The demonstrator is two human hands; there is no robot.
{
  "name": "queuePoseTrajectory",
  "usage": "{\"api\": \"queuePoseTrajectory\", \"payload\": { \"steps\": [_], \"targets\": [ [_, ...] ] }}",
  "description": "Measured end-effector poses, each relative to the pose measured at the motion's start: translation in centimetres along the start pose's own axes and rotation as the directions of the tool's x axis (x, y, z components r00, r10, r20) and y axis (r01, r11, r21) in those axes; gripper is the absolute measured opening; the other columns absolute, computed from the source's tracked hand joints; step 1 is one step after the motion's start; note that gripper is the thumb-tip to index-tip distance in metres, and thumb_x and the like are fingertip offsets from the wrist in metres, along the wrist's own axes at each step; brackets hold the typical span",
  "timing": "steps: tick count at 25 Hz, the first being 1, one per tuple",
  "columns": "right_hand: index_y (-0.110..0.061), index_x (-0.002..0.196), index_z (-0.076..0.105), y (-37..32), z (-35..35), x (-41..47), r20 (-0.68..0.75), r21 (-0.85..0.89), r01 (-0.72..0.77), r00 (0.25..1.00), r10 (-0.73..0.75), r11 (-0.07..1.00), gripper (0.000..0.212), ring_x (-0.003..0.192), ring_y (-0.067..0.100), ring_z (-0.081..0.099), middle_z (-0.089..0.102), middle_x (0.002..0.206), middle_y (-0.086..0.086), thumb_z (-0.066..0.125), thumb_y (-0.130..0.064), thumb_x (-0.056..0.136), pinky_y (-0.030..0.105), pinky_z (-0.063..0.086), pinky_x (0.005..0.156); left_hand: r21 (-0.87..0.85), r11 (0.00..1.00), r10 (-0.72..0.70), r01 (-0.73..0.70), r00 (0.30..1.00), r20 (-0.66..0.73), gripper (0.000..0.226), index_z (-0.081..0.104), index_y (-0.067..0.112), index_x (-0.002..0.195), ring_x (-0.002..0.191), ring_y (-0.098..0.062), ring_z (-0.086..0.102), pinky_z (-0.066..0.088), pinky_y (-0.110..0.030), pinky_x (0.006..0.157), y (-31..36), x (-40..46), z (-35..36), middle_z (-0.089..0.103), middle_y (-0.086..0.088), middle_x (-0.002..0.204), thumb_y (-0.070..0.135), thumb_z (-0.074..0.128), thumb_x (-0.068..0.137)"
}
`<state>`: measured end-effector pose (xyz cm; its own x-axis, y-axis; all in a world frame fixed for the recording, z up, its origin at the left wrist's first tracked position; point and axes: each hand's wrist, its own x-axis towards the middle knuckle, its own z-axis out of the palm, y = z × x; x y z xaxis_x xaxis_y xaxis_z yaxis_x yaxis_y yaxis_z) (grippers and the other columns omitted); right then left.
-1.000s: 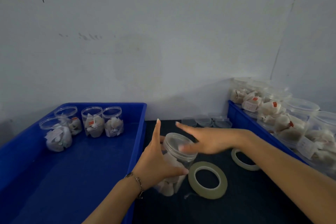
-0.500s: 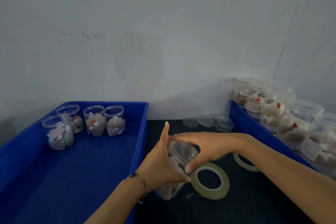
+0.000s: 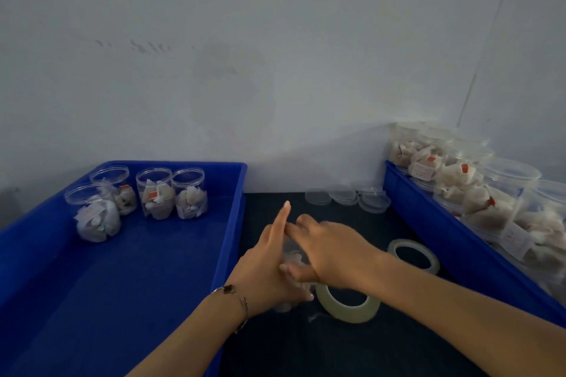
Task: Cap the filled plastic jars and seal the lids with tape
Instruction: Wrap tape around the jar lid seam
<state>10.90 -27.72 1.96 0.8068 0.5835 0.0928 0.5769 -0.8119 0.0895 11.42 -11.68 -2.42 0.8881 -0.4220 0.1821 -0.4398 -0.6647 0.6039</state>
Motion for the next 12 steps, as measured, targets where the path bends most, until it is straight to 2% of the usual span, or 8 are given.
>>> {"api": "queuePoseTrajectory", "payload": {
  "steps": [3, 5, 7, 9, 11, 12],
  "targets": [
    [-0.043, 0.146, 0.009, 1.0, 1.1, 0.0, -0.006, 0.165, -0.118, 0.993, 0.12, 0.979, 0.077, 0.109, 0.02, 0.056, 0.036, 0.143, -0.001, 0.006, -0.079, 0.079, 0.036, 0.046, 0.083, 0.244, 0.969, 0.06, -0.049, 0.997, -0.038, 0.129, -0.031, 0.063, 0.123, 0.122, -0.008, 0.026, 0.033, -0.028, 0.1, -0.4, 0.0, 0.2, 0.027, 0.016, 0.143, 0.06, 0.078, 0.054],
    [-0.036, 0.15, 0.01, 3.2, 2.7, -0.6, 0.078, 0.206, -0.275, 0.961, 0.264, 0.939, 0.072, 0.121, 0.02, 0.051, 0.032, 0.15, -0.001, 0.014, -0.072, 0.087, 0.036, 0.044, 0.09, 0.295, 0.956, 0.02, -0.007, 0.999, -0.042, 0.123, -0.014, 0.048, 0.14, 0.121, -0.01, 0.023, 0.031, -0.027, 0.099, -0.9, 0.2, 0.1, 0.028, 0.015, 0.141, 0.058, 0.077, 0.058],
    [-0.026, 0.15, 0.02, 5.2, 5.2, -2.3, 0.293, 0.328, -0.351, 0.92, 0.259, 0.877, 0.072, 0.135, 0.019, 0.038, 0.029, 0.154, 0.001, 0.025, -0.066, 0.091, 0.036, 0.035, 0.106, 0.281, 0.958, -0.049, 0.051, 0.999, -0.014, 0.124, -0.009, 0.034, 0.147, 0.123, -0.013, 0.025, 0.031, -0.029, 0.102, -1.5, 0.3, 0.4, 0.028, 0.01, 0.142, 0.051, 0.078, 0.061],
    [-0.022, 0.145, 0.031, 6.3, 7.9, -4.5, 0.444, 0.41, -0.359, 0.882, 0.16, 0.839, 0.069, 0.135, 0.018, 0.037, 0.031, 0.153, 0.002, 0.035, -0.064, 0.091, 0.036, 0.032, 0.11, 0.231, 0.961, -0.153, 0.15, 0.988, -0.004, 0.124, -0.009, 0.023, 0.149, 0.125, -0.017, 0.03, 0.033, -0.031, 0.105, -1.8, 0.4, 0.8, 0.03, 0.003, 0.141, 0.047, 0.078, 0.064],
    [-0.023, 0.147, 0.029, 6.9, 10.4, -6.5, 0.446, 0.281, -0.309, 0.88, 0.161, 0.908, 0.076, 0.14, 0.013, 0.025, 0.014, 0.155, -0.01, 0.044, -0.067, 0.086, 0.033, 0.026, 0.114, 0.122, 0.959, -0.259, 0.255, 0.966, 0.013, 0.122, -0.01, 0.016, 0.149, 0.127, -0.021, 0.034, 0.035, -0.033, 0.106, -1.7, 0.9, 1.4, 0.027, -0.006, 0.142, 0.044, 0.077, 0.068],
    [-0.023, 0.145, 0.032, 7.0, 11.4, -7.2, 0.371, 0.225, -0.279, 0.911, 0.183, 0.933, 0.077, 0.141, 0.011, 0.023, 0.016, 0.153, -0.013, 0.048, -0.067, 0.084, 0.029, 0.025, 0.114, 0.072, 0.957, -0.283, 0.28, 0.959, 0.034, 0.121, -0.011, 0.015, 0.149, 0.127, -0.022, 0.035, 0.036, -0.033, 0.106, -1.5, 1.0, 1.6, 0.024, -0.008, 0.144, 0.042, 0.077, 0.071]
  ]
}}
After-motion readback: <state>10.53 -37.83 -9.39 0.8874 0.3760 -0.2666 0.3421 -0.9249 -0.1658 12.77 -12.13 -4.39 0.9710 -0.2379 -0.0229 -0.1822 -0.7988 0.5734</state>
